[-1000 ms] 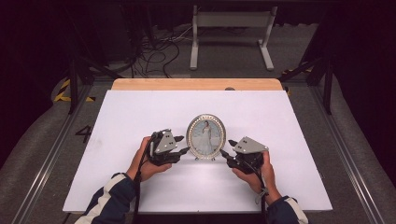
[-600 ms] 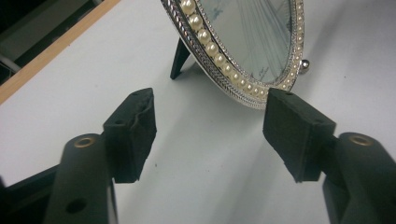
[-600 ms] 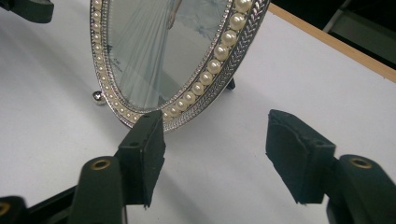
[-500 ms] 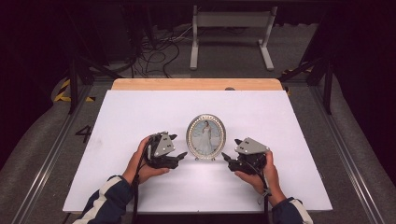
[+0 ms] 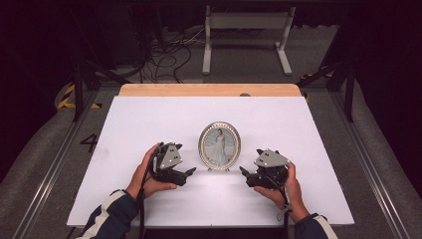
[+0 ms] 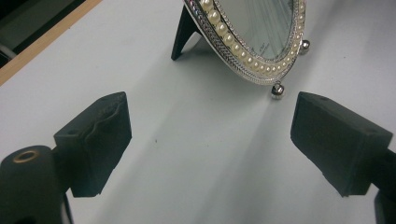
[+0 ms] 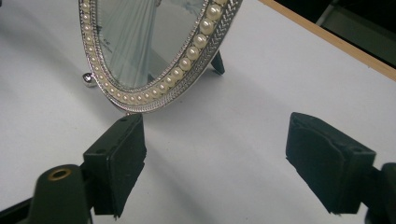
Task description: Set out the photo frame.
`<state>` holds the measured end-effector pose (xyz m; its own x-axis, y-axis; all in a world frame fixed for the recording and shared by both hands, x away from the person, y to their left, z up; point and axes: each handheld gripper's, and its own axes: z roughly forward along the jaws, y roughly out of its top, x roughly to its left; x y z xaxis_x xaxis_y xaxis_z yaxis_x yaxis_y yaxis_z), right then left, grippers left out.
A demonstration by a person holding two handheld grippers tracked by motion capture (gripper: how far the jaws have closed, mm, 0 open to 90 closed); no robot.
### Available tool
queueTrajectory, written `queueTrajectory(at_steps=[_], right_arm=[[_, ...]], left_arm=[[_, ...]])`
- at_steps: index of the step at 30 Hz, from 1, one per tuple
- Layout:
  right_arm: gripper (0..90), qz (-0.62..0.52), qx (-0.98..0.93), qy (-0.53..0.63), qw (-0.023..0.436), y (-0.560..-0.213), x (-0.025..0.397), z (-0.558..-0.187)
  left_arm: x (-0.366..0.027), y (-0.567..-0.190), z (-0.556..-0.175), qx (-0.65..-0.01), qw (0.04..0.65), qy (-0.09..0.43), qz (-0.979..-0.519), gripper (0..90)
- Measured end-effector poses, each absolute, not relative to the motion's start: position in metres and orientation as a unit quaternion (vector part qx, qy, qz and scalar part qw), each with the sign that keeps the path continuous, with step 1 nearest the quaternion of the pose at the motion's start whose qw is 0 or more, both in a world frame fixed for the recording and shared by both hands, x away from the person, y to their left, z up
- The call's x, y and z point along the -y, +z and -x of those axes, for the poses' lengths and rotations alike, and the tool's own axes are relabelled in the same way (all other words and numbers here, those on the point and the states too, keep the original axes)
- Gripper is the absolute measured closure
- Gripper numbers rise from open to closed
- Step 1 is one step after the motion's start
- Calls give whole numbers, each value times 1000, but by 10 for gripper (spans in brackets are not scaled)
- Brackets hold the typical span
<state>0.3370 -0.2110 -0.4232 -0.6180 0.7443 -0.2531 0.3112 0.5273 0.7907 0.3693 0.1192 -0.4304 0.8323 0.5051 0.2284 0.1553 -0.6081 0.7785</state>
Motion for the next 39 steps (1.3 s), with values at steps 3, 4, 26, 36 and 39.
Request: queueTrajectory(at_steps=[3,4,26,36,39], right_arm=[[184,-324,-818,369,300,-423,214,-335],[179,-324,-818,369,300,-423,215,-335],[174,-320,-822,345,319,-430,233,-322],[173,-326,-820,332,331,-433,247,-316],[173,-328,-819,333,334,-433,251,-315]], left_arm=[[-121,-431,-367,-189,398,218,-871,103],[-122,-431,-367,-188,399,217,-871,99],[-156,-435,-353,-202,394,222,-869,88],[-174,-439,-345,-216,390,228,-865,87],[-177,-439,-344,-218,388,229,-866,87]])
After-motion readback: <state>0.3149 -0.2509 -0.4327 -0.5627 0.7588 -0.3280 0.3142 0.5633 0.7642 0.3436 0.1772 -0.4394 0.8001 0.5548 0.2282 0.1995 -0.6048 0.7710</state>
